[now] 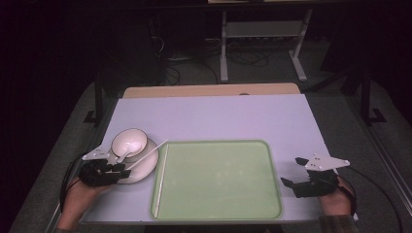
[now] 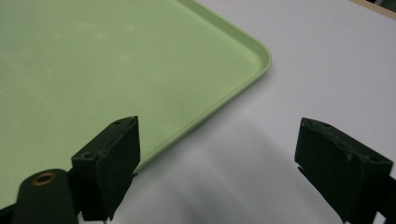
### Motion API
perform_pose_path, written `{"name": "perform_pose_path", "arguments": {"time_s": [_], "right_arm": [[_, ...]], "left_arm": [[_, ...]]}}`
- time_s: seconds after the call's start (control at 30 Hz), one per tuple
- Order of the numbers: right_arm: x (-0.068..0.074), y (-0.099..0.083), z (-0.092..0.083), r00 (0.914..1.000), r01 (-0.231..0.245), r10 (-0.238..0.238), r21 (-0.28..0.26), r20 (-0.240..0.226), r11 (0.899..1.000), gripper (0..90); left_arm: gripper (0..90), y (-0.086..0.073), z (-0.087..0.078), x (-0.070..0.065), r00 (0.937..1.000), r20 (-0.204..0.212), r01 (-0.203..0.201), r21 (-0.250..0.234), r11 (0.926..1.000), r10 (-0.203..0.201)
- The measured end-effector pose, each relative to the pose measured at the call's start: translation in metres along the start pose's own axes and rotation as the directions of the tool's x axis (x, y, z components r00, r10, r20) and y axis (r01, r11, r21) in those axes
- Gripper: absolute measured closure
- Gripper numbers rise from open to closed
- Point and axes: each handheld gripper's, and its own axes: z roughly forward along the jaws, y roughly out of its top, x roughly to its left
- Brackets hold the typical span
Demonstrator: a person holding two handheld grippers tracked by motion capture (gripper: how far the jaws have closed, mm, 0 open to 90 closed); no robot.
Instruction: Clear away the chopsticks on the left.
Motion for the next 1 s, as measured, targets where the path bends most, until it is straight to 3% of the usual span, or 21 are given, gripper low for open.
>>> {"name": "perform_pose_path", "arguments": {"time_s": [0.63, 1.0], "right_arm": [[-0.0001, -0.0002, -0.0001, 1.0000, 0.004, -0.004, 0.002, -0.001, 1.000, 13.2], [-0.0007, -0.0006, -0.0007, 1.0000, 0.004, -0.004, 0.003, 0.000, 1.000, 13.2]], "left_arm": [[80.3, -0.0014, 0.0091, 0.0032, 0.9995, 0.031, -0.001, 0.034, 0.9994, 0.000], [83.2, 0.0011, 0.0061, -0.0010, 0.9989, 0.045, -0.017, 0.020, 0.9996, 0.016]]}}
